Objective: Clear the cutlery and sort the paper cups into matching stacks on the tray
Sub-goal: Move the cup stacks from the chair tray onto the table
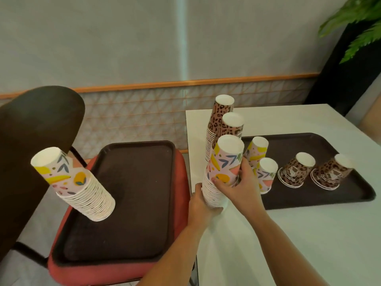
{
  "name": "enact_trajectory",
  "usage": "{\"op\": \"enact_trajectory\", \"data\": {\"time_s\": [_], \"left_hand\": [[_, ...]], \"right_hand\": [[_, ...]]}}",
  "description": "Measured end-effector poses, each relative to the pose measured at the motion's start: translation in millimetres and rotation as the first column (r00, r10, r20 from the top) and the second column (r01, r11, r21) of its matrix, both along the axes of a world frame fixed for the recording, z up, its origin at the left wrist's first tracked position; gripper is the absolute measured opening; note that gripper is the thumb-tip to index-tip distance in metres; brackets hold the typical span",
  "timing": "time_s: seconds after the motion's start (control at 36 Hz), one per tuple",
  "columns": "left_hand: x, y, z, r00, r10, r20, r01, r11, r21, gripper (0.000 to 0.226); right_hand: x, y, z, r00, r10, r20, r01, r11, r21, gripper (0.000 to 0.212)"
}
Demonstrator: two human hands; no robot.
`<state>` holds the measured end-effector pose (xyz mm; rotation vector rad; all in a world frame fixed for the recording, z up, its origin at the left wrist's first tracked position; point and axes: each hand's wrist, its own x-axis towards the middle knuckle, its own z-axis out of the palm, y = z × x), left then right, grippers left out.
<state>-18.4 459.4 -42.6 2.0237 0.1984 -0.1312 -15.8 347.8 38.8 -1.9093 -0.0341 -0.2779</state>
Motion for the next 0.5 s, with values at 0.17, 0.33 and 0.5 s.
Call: {"op": "enact_trajectory", "data": {"time_s": [0.17, 0.33, 0.5], "left_hand": [[1.0, -8.0, -4.7, 1.000, -0.010, -0.012, 0.010, 0.999, 0.032, 0.080], [-14.7, 2.7, 3.5, 0.998, 0.056, -0.011, -0.054, 0.991, 0.126, 0.093], [-38.6, 38.7, 18.6, 0.923, 0.343, 0.173, -0.368, 0.919, 0.142, 0.058]], "right_hand": [[-0.3, -8.2, -1.1, 1.000, 0.011, 0.002, -0.011, 1.000, -0.019, 0.083], [-15.4, -2.4, 20.9, 0.921, -0.172, 0.350, 0.191, 0.981, -0.020, 0.076], [-24.9, 29.4, 52.4, 0.748, -0.095, 0.656, 0.118, 0.993, 0.009, 0.038]]}}
